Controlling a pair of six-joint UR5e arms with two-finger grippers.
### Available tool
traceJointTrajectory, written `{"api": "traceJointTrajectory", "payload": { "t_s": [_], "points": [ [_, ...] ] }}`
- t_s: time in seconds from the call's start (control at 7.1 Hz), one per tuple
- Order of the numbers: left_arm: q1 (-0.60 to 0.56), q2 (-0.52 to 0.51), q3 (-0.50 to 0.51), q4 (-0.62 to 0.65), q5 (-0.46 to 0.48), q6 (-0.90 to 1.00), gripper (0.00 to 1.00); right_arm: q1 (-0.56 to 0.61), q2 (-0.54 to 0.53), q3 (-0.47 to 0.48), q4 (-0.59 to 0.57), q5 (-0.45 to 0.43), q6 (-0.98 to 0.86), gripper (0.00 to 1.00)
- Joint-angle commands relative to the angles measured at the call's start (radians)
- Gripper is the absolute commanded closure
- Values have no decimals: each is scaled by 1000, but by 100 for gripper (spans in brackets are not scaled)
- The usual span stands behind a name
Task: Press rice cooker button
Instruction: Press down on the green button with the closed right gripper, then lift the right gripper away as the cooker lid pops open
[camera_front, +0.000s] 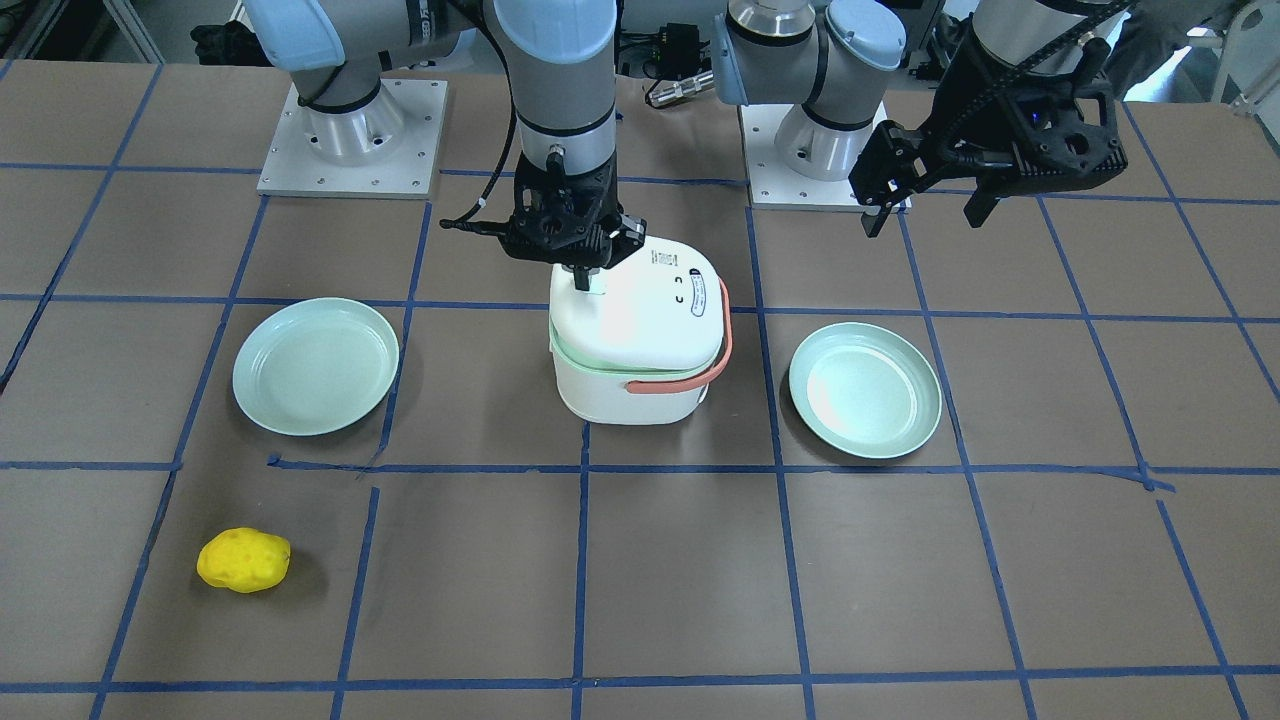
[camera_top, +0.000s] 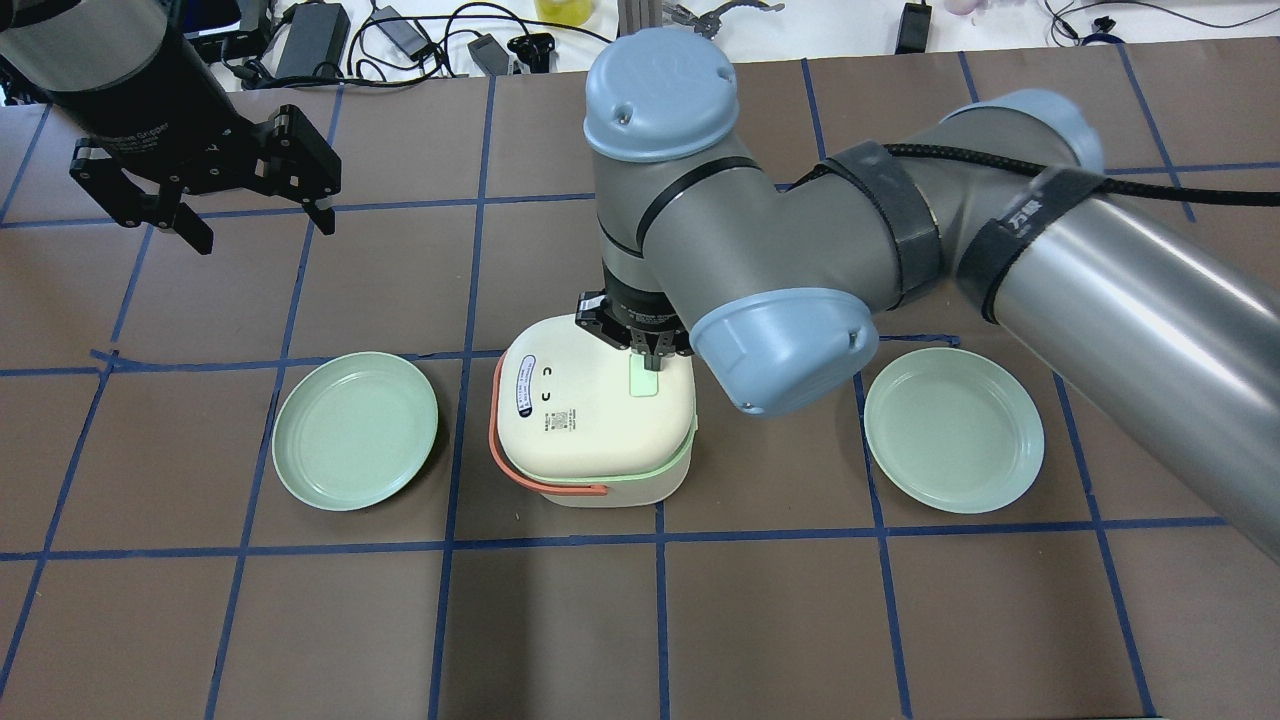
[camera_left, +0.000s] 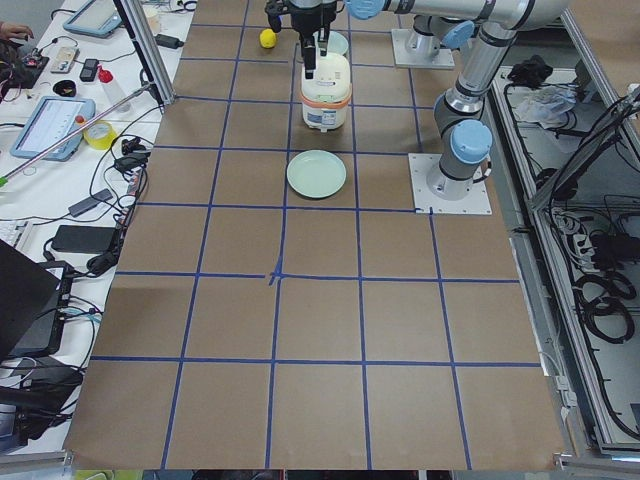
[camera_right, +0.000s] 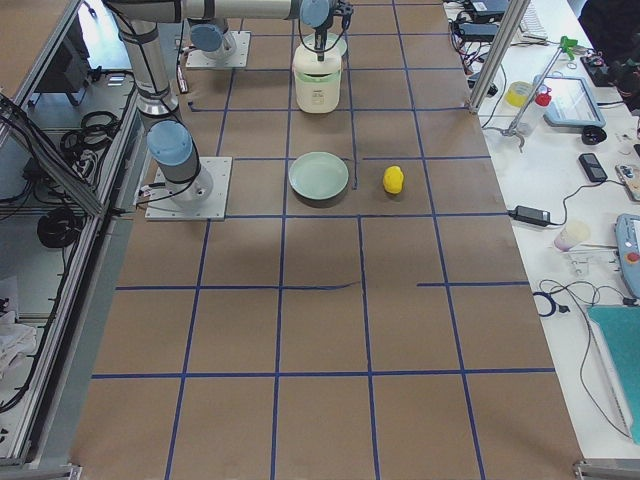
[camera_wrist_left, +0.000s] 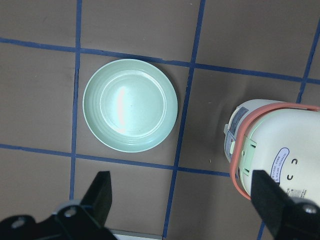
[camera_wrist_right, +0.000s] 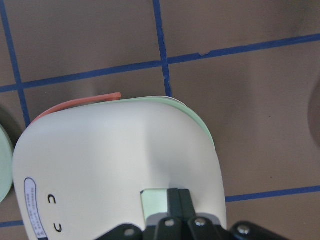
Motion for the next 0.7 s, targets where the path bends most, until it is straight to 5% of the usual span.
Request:
{"api": "traceJointTrajectory", "payload": {
  "t_s": [0.0, 0.14, 0.28, 0.56],
  "points": [
    [0, 1, 0, -1, 0, 0, 0, -10, -43, -64, 57, -16, -3, 82],
    [0, -1, 0, -1, 0, 0, 0, -31, -41, -88, 65, -72, -76, 8],
    [0, -1, 0, -1, 0, 0, 0, -65, -40, -102, 68, -91, -157, 0],
    [0, 1, 0, -1, 0, 0, 0, -221, -46, -112, 89, -89, -335, 0]
  ]
}}
